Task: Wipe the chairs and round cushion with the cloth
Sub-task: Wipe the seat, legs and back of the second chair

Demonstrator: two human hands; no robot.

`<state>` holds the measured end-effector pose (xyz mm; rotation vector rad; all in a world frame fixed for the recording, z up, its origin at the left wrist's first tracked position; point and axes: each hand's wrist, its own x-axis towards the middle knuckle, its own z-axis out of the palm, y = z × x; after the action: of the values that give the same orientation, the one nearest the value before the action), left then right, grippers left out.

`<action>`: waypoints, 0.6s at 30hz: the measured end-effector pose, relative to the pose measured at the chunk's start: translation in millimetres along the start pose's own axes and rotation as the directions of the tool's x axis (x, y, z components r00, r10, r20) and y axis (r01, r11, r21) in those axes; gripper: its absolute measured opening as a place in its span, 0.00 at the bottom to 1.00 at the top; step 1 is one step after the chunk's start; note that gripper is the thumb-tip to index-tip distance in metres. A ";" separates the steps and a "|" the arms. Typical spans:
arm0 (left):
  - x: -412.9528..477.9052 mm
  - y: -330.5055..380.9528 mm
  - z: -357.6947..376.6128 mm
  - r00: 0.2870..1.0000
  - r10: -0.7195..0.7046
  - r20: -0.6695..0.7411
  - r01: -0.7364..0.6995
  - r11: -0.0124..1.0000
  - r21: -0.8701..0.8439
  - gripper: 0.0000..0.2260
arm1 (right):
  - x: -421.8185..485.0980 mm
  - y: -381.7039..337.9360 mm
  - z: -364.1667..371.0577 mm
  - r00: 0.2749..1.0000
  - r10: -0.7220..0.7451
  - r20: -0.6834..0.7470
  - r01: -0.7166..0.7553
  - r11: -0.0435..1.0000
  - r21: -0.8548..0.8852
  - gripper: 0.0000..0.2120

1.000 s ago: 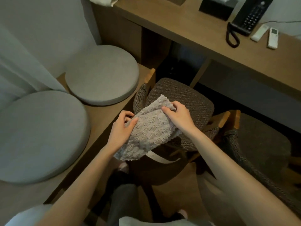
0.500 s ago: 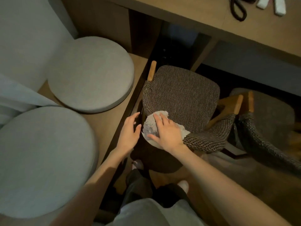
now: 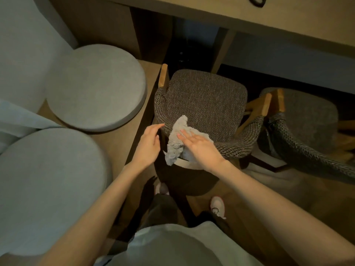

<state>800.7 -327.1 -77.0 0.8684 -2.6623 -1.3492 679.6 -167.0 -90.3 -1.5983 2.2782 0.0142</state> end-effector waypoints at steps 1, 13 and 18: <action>-2.0 7.2 4.7 1.000 0.006 0.006 -0.006 1.000 0.002 0.20 | -16.5 12.5 0.4 1.000 -0.009 0.004 0.009 0.999 0.051 0.34; -29.8 76.9 92.8 0.999 -0.011 0.042 0.003 0.980 0.200 0.27 | -85.1 76.4 18.5 0.996 0.085 -0.007 -0.084 0.994 0.066 0.44; -36.4 80.0 122.1 0.997 -0.080 -0.013 0.079 0.925 0.371 0.29 | -70.5 82.9 27.7 0.963 0.033 -0.268 -0.031 0.999 0.013 0.36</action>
<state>761.2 -182.2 -85.0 1.0145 -2.9664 -0.8630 632.8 -67.2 -111.6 -1.6448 2.5006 -0.2174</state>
